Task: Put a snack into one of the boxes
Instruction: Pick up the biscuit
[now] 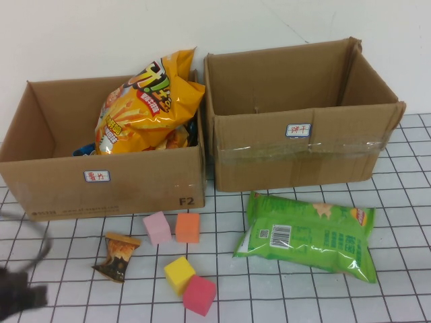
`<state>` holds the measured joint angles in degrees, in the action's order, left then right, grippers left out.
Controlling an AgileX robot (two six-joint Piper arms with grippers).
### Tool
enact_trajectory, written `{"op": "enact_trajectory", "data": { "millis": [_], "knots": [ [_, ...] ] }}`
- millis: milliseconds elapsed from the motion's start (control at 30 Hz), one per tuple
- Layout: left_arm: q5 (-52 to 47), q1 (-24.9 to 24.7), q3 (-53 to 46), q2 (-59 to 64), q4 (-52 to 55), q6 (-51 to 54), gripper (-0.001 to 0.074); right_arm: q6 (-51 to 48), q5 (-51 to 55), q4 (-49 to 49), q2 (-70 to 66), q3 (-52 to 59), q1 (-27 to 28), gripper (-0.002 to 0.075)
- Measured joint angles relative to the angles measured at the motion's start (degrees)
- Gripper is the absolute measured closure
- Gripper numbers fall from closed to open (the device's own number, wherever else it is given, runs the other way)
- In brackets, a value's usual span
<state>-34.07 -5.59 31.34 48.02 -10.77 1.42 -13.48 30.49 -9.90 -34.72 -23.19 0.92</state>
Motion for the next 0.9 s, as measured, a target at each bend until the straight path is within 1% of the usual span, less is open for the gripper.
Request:
{"op": "enact_trajectory", "data": {
  "millis": [133, 200, 233, 267, 333, 400, 500, 567, 667, 900],
  "knots": [
    [-1.5, -0.4, 5.6, 10.7, -0.1, 0.9, 0.0734, 0.0, 1.2, -1.7, -1.4, 0.0, 0.0, 0.0725],
    [-1.7, -1.7, 8.5, 15.6, -0.1, 2.2, 0.0710, 0.0, 1.2, -1.7, -1.6, 0.0, 0.0, 0.0725],
    [-1.9, -2.5, 9.6, 17.4, 0.0, 2.8, 0.0682, -0.1, 1.2, -1.7, -1.6, 0.0, 0.0, 0.0725],
    [-2.0, -3.6, 11.1, 19.6, 0.4, 3.2, 0.0644, 0.0, 1.2, -1.7, -1.6, 0.0, 0.0, 0.0725],
    [-2.0, -6.3, 13.5, 23.6, 1.3, 3.5, 0.0540, 0.0, 1.2, -1.7, -1.6, 0.0, 0.0, 0.0725],
    [-2.1, -9.0, 16.1, 28.1, 2.9, 3.5, 0.0390, 0.0, 1.2, -1.7, -1.6, 0.0, 0.0, 0.0725],
    [-2.2, -12.2, 19.6, 34.7, 6.1, 3.3, 0.0196, 0.0, 1.2, -1.7, -1.6, 0.0, 0.0, 0.0725],
    [-2.2, -13.9, 22.0, 39.3, 8.7, 2.4, 0.0127, 0.0, 1.2, -1.7, -1.6, 0.0, 0.0, 0.0725],
    [-2.2, -15.4, 25.0, 45.1, 12.4, 0.1, 0.0087, 0.0, 0.9, -1.7, -1.6, 0.0, 0.0, 0.0725],
    [-2.1, -15.7, 29.9, 55.6, 19.7, -10.8, 0.0073, 0.0, 0.1, -1.6, -1.6, 0.0, 0.0, 0.0725]
  ]
}}
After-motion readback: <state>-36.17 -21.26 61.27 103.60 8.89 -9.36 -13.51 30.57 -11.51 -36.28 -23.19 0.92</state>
